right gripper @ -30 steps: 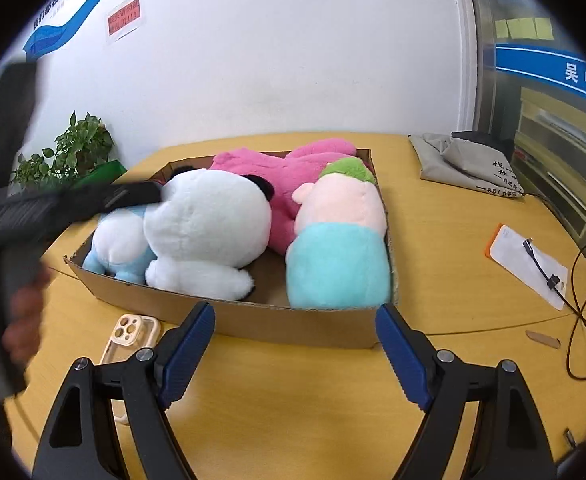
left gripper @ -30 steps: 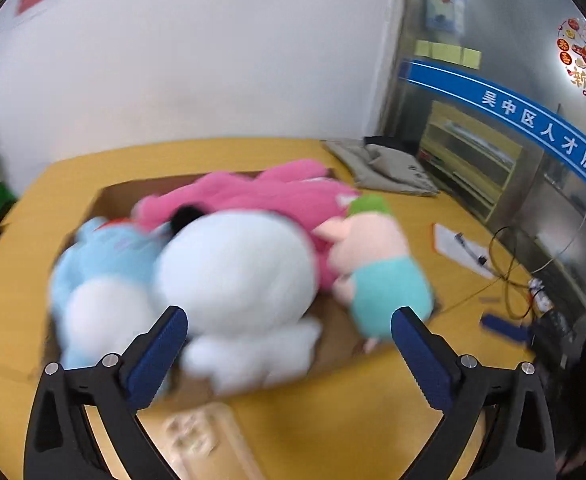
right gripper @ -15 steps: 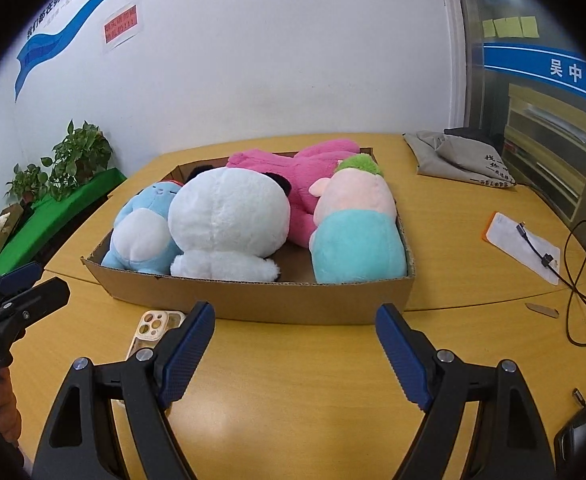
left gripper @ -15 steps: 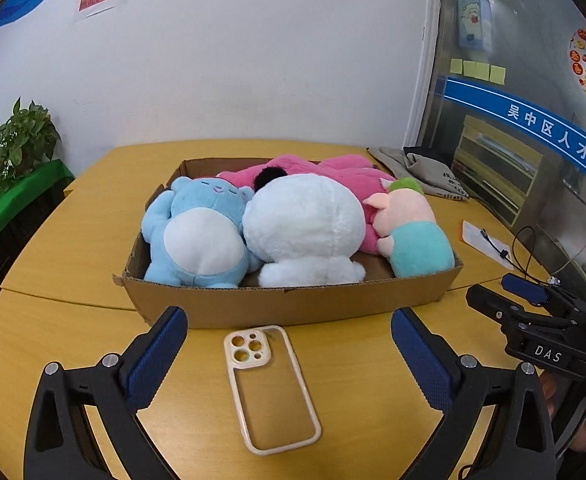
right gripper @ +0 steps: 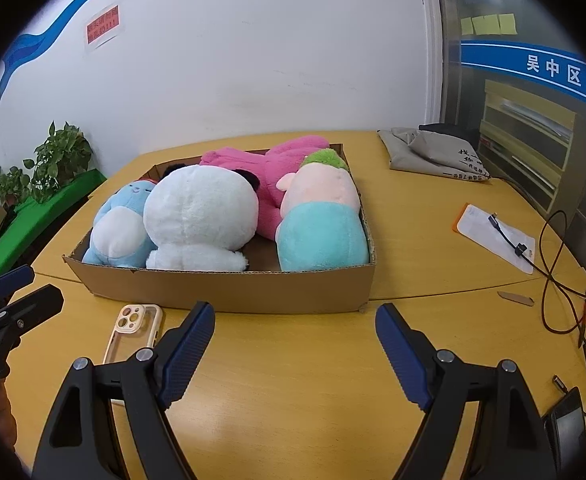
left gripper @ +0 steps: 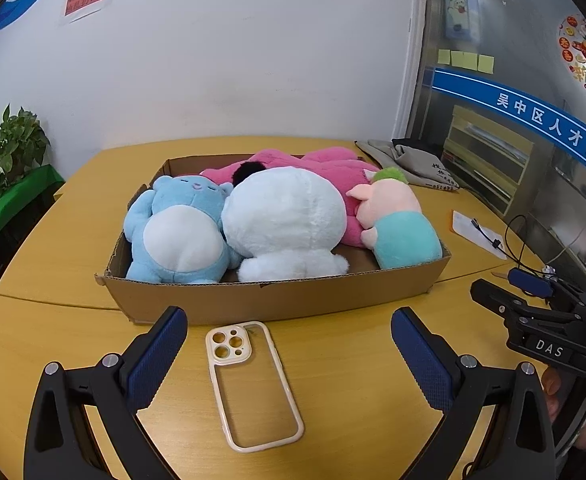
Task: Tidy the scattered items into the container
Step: 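Lower the pig into the box beside the panda and open both grippers, then move both grippers down to the clear phone case on the table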
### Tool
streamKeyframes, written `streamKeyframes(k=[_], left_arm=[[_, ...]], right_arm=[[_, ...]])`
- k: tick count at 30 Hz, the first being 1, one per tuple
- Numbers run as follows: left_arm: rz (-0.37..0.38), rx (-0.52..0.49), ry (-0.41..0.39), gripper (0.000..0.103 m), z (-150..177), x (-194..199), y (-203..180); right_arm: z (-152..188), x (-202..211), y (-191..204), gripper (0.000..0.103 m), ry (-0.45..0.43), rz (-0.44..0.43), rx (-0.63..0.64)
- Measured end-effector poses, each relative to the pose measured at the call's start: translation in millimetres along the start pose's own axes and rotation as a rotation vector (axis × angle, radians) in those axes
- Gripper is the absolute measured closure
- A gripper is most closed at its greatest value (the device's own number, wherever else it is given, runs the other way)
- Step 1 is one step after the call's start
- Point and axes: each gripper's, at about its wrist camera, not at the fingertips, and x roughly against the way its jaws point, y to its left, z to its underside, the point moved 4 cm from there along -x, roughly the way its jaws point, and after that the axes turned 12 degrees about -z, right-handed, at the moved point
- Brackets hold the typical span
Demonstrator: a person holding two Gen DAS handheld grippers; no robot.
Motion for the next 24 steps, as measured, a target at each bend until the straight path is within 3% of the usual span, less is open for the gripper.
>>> streamKeyframes(k=[24], left_arm=[[0.001,0.008,0.040,0.000,4,-17,-1]], right_arm=[[4,-15,-9,0.020,0.027,0.006,-0.012]])
